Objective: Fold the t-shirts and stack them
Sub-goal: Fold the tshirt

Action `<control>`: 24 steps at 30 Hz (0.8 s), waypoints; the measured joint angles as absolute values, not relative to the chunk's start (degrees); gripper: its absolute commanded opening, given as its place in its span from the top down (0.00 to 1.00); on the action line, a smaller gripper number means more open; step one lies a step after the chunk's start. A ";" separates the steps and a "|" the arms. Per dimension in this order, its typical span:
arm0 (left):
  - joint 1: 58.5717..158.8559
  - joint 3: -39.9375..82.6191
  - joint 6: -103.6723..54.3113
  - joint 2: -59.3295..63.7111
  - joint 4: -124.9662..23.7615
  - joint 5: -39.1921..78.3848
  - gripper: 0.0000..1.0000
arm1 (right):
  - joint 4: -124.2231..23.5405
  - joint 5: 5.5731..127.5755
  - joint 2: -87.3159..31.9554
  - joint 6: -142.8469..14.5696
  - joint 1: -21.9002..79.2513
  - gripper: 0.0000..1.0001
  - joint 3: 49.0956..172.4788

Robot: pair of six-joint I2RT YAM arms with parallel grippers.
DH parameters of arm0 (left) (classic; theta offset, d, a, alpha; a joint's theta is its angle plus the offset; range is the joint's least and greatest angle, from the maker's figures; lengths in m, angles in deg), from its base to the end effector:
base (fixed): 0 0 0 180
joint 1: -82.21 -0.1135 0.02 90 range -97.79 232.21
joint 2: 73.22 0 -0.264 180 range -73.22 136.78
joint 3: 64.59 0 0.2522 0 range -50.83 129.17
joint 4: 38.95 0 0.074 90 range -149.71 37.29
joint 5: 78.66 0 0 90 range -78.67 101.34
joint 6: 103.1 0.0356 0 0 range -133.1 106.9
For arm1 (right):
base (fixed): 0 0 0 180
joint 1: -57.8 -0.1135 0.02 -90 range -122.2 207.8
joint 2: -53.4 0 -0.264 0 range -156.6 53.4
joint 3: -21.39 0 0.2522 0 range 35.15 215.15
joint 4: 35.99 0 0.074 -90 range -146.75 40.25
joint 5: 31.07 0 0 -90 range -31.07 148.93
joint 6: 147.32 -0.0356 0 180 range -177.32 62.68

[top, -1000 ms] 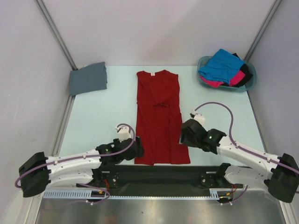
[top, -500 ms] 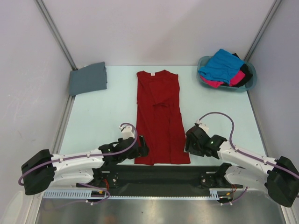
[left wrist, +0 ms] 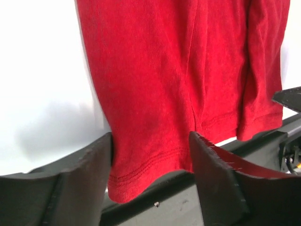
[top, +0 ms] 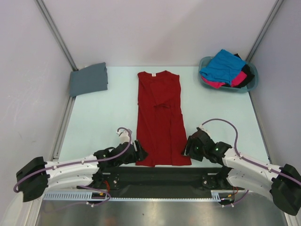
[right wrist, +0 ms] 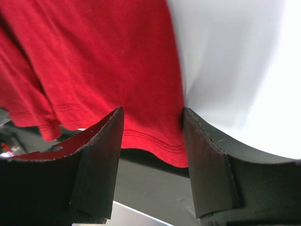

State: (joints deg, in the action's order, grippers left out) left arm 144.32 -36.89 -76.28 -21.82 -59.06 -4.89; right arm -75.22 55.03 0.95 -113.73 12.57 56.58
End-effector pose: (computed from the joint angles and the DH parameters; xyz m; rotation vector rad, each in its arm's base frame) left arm 0.0856 -0.1406 0.1436 -0.1701 2.4233 -0.7595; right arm 0.1147 0.1122 0.1567 0.2868 2.6494 0.5646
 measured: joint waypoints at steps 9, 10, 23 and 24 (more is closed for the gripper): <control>148.36 -37.40 -79.99 -21.32 -59.95 -2.73 0.57 | -71.85 58.22 2.83 -117.38 10.49 0.48 54.16; 148.87 -37.40 -80.69 -21.03 -60.32 -2.53 0.62 | -72.20 58.31 3.29 -117.81 10.12 0.51 53.94; 152.54 -36.83 -83.78 -22.93 -68.00 -1.37 1.00 | -81.56 56.63 9.46 -120.37 6.54 1.00 53.96; 152.85 -36.68 -83.78 -23.74 -69.90 -1.33 1.00 | -82.50 56.61 9.96 -120.39 6.12 1.00 54.38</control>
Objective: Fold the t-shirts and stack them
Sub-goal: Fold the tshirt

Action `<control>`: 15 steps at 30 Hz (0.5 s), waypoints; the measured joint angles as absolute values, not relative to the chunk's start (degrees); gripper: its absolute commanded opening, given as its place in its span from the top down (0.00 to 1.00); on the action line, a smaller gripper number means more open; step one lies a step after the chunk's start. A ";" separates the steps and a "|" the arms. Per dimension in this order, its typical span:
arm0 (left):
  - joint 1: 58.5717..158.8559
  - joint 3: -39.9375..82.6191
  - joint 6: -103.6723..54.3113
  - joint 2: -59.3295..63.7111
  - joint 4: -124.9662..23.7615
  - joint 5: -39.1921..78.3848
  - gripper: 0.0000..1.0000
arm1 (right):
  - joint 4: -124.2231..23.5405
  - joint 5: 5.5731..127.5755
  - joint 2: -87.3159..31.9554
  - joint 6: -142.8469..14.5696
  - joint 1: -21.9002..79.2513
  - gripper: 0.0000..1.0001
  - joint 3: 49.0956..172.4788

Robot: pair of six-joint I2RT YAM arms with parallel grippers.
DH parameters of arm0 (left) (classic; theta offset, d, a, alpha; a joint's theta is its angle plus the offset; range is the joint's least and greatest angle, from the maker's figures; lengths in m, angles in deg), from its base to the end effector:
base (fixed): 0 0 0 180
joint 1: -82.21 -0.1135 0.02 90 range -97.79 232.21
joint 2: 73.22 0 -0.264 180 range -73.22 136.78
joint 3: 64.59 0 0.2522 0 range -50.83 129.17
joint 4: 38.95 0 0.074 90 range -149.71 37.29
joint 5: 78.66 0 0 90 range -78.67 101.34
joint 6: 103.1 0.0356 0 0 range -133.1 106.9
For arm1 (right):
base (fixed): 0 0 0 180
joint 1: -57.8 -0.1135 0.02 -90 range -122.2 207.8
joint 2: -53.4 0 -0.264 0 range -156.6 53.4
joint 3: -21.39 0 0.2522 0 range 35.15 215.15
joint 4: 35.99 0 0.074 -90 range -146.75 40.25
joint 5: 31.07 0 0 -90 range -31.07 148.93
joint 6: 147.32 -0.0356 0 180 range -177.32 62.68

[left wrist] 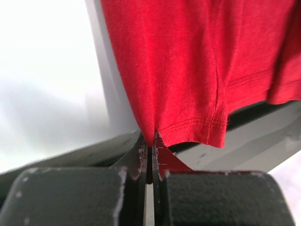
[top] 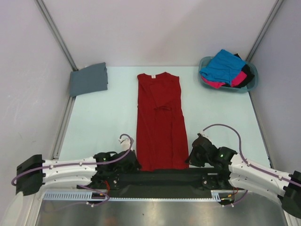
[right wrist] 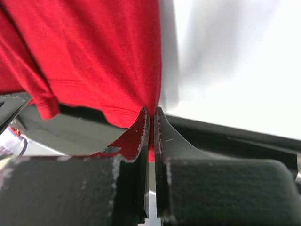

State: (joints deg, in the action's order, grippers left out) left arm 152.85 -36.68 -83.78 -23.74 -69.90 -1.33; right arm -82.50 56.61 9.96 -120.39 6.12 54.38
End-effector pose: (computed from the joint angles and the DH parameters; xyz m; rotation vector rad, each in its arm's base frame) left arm 0.0568 -0.1382 0.1352 -0.0998 2.6248 -0.7438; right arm 0.0855 0.1059 0.1574 0.2866 2.7089 0.6507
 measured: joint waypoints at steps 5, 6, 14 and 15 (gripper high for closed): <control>153.41 -35.21 -84.17 -28.29 -77.72 -0.98 1.00 | -85.34 56.89 11.64 -120.59 4.13 1.00 57.76; 153.52 -34.84 -84.26 -29.03 -78.70 -0.74 1.00 | -85.49 57.00 11.64 -120.70 3.65 1.00 58.33; 155.12 -32.09 -85.22 -30.04 -84.10 0.18 1.00 | -88.77 55.71 11.40 -122.60 -3.19 1.00 61.85; 155.18 -31.36 -85.22 -30.04 -85.00 0.13 1.00 | -89.41 55.21 11.18 -122.77 -3.65 1.00 62.42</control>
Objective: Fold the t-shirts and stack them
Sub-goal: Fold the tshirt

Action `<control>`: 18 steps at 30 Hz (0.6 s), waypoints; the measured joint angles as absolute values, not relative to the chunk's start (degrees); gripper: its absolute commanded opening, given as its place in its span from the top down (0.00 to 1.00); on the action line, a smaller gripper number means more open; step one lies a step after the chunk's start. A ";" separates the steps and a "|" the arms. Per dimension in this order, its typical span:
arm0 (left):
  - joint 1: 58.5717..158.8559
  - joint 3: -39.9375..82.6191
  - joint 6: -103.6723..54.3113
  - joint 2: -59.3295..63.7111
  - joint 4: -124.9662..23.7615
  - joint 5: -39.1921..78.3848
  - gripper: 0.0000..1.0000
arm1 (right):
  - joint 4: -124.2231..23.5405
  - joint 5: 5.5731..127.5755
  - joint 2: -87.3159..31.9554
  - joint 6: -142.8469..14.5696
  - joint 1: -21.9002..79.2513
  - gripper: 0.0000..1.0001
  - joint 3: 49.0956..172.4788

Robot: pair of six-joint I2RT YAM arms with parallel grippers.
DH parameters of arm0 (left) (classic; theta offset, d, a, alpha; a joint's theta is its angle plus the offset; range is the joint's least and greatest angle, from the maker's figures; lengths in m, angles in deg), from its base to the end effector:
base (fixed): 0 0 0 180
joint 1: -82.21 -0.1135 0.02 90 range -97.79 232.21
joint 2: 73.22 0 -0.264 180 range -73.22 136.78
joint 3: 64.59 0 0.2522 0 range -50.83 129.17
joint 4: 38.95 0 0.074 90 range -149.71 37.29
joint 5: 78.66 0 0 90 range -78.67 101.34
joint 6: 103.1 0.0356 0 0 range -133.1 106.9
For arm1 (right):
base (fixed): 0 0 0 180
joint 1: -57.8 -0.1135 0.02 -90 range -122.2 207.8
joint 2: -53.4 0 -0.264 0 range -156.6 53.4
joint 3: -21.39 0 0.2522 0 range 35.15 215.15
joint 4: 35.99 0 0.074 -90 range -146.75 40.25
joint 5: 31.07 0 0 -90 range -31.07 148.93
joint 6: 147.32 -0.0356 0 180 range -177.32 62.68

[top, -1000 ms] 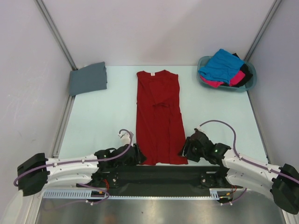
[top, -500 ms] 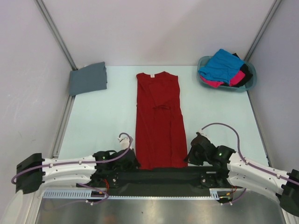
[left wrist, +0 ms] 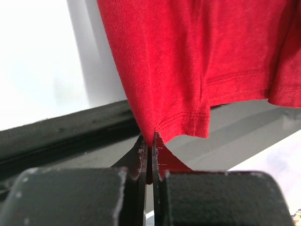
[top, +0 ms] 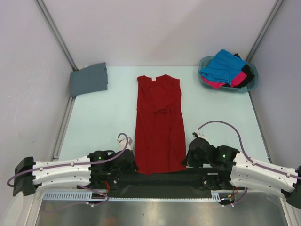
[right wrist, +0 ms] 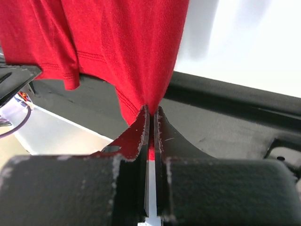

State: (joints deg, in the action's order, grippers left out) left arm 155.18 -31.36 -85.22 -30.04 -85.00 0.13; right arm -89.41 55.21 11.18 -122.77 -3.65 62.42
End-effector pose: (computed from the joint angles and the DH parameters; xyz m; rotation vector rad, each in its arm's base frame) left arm 0.0467 -0.1288 0.1603 -0.0609 2.6952 -0.7066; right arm 0.0690 0.1219 0.1964 0.1229 2.7126 0.7355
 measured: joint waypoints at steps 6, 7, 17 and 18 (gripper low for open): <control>155.34 -24.11 -84.82 -30.08 -89.70 -2.80 1.00 | -92.09 51.19 8.50 -121.66 -4.39 1.00 68.02; 155.36 -22.62 -84.54 -30.08 -90.27 -3.95 1.00 | -92.25 50.46 7.77 -121.00 -4.39 1.00 68.93; 154.66 -7.89 -79.27 -21.05 -95.80 -16.70 0.98 | -88.68 48.41 -3.29 -110.21 4.20 1.00 77.15; 153.92 -7.50 -78.46 -20.33 -95.75 -17.16 0.98 | -88.20 48.65 -4.14 -108.96 5.64 1.00 77.63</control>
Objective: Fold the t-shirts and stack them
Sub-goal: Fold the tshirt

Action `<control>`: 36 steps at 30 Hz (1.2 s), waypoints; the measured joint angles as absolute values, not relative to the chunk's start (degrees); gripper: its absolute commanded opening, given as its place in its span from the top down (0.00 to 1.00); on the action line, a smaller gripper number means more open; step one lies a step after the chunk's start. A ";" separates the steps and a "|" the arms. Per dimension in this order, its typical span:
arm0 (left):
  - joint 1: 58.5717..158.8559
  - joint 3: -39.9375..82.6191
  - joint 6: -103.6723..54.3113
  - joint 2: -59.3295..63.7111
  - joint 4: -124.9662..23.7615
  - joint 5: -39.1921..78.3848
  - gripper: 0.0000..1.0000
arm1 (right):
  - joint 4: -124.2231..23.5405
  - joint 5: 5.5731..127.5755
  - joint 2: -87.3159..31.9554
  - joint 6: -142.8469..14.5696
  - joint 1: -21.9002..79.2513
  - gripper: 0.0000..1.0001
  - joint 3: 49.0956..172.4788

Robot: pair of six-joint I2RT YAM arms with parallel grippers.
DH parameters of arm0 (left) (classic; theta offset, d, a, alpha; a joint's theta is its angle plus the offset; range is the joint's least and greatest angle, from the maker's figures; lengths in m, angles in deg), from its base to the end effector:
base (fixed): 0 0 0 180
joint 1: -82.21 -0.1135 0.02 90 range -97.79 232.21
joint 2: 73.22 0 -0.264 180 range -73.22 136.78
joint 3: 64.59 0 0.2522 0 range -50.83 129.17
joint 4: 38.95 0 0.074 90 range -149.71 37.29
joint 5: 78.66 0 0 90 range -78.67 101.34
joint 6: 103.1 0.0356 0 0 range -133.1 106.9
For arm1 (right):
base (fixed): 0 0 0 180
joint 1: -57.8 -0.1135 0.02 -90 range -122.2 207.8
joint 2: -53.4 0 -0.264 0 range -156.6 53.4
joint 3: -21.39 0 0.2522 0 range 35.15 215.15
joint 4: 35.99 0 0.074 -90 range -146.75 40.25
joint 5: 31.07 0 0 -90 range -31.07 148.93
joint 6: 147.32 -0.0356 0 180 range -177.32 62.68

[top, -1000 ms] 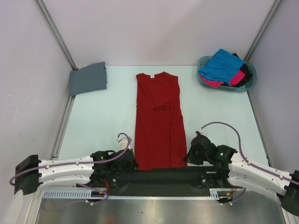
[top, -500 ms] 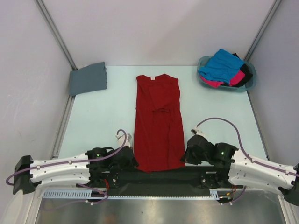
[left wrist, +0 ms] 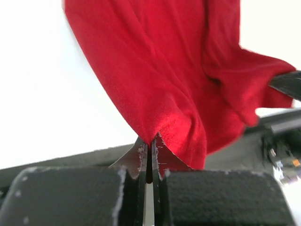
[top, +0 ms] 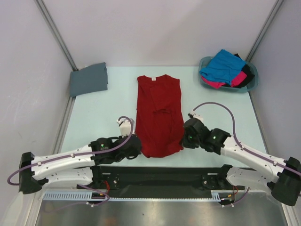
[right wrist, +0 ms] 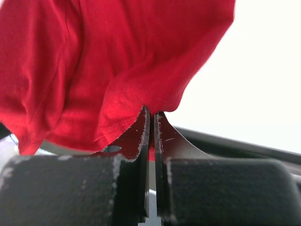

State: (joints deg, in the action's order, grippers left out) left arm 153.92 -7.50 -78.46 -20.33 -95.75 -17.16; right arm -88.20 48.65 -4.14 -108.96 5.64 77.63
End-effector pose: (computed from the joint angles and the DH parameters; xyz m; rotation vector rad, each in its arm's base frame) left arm 0.0714 -0.1620 0.2589 -0.0731 2.4081 -0.5331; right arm 0.1248 0.1503 0.2429 0.0644 2.5633 0.5226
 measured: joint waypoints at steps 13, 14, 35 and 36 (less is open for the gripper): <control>131.25 -6.54 -62.81 -11.76 -84.63 -11.60 0.98 | -80.90 55.10 -17.56 -95.74 20.88 1.00 86.00; 130.24 -5.90 -61.57 -9.43 -83.43 -10.58 0.99 | -80.49 55.64 -18.91 -94.97 21.68 1.00 86.75; 113.00 12.48 -48.10 19.82 -73.94 5.09 1.00 | -74.43 67.01 -44.99 -87.37 34.84 1.00 103.38; 112.32 12.96 -47.91 21.09 -73.46 5.88 1.00 | -74.41 67.25 -46.34 -87.21 35.17 1.00 104.14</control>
